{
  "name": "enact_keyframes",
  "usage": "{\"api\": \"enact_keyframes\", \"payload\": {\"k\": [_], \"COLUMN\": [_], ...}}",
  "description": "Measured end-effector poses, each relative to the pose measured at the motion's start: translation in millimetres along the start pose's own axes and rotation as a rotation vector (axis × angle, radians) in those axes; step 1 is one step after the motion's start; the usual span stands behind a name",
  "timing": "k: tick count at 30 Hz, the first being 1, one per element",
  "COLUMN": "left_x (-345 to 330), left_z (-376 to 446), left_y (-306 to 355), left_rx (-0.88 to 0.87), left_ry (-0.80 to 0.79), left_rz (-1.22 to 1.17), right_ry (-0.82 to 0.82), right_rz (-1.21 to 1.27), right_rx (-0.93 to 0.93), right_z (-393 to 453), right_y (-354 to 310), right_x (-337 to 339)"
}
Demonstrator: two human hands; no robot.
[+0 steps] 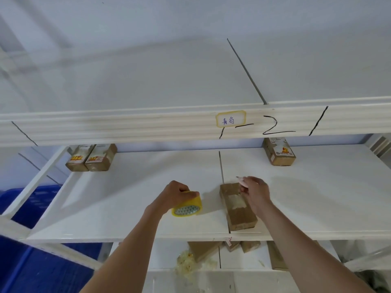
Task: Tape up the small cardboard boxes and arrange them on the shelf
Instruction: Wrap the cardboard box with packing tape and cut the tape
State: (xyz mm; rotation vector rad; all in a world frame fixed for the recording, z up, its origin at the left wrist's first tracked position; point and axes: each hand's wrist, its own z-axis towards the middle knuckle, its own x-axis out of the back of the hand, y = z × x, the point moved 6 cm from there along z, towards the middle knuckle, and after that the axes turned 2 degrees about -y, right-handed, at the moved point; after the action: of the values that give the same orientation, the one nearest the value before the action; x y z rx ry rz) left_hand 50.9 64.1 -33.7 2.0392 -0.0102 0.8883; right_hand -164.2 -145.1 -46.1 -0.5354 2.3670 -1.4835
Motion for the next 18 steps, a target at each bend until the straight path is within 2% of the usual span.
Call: {"api": "enact_keyframes", "payload": {"k": [3,5,13,16,18], "left_x": [-2.4,-4.0,-16.7,-21.2,-23.2], "left_z": [-5.8,-8.6,-14.4,-13.6,-12.6], "left_y": [3.1,4.7,7.8,8.7,9.7], "left_rx": [-0.011,-0.015,-0.001,-0.004,-0.012], "left_ry": [-0.001,0.01,0.023,0.022,0.022], "left_rz": [-0.07,-0.118,-0.178,-0.183,-0.194], "right_ry": [0.215,0.284,0.238,0.33,0.424], "right_rz": [-0.223,-0.392,-0.905,-1.144,-1.213], "right_rx": [0.051,0.082,0.026,0.039,0.122], "right_z": [7.5,5.9,6.3,-3.6,-13.3], "right_y": [-1.8,-1.0,24.8,13.3,-5.4], "right_x": [32.5,49.9,77.1,67.2,51.8]}}
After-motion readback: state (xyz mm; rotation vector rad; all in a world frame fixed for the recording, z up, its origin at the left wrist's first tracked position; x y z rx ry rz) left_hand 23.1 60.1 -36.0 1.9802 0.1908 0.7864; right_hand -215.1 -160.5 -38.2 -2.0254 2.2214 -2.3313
